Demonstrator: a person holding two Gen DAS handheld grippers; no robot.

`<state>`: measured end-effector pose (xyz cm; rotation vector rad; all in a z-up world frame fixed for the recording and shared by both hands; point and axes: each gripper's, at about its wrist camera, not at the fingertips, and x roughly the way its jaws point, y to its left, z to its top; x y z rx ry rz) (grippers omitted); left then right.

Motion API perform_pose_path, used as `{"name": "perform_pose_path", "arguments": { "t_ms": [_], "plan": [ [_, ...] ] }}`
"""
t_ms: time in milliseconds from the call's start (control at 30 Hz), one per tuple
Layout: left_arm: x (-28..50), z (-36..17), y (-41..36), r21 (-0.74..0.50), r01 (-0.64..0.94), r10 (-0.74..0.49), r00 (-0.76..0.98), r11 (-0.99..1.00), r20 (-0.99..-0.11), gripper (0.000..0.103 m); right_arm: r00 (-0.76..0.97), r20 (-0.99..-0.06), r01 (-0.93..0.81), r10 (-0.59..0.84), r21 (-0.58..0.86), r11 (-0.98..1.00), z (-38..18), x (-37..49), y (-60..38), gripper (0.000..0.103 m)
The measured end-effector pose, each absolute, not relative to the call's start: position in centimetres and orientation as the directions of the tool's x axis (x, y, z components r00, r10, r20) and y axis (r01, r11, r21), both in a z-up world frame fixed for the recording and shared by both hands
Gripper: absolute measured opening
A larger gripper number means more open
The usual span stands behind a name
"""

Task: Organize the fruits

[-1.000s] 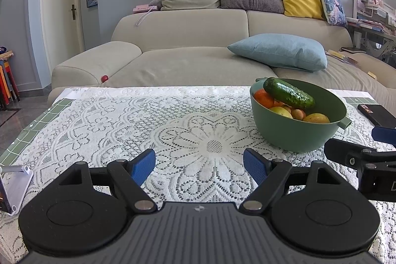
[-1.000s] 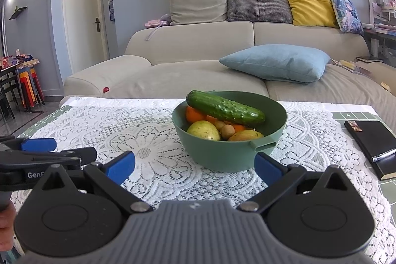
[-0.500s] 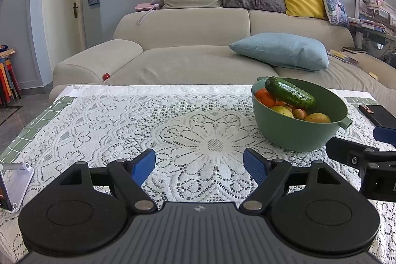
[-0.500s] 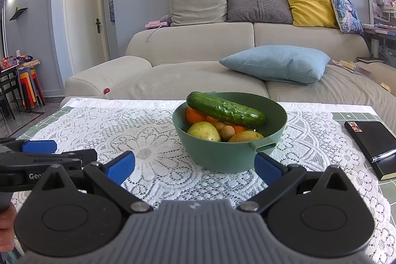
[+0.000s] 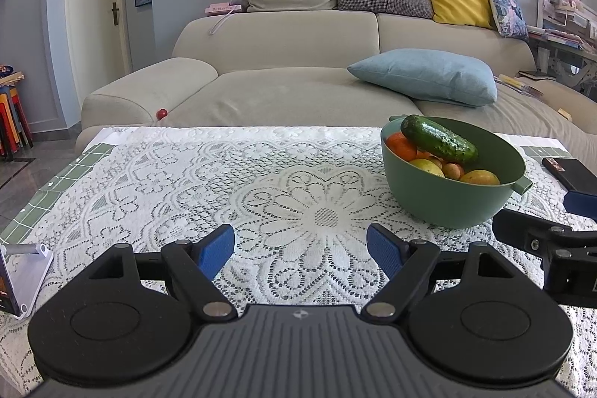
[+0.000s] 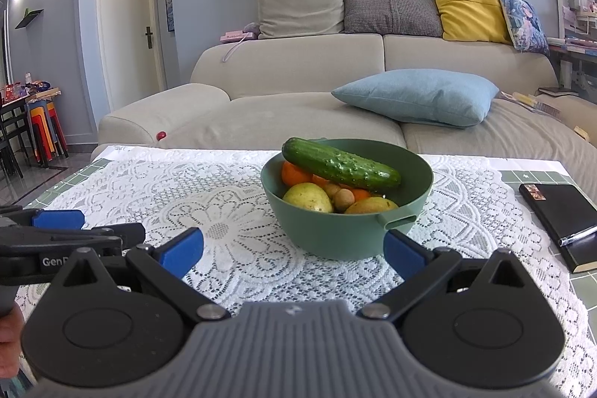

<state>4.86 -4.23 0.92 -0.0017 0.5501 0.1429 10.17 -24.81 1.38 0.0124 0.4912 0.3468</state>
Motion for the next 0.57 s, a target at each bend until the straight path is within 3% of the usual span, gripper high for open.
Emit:
{"name": "perform_pose_path", "arguments": {
  "t_ms": [567],
  "plan": [
    [4.99,0.91,-3.72,0.006,-0.152,0.131,0.83,0.988,-0.542,0.094,0.822,-0.464,-0.326,0.33,0.092,0.941,1.23,10.2,-24.83,0.099]
  ]
}}
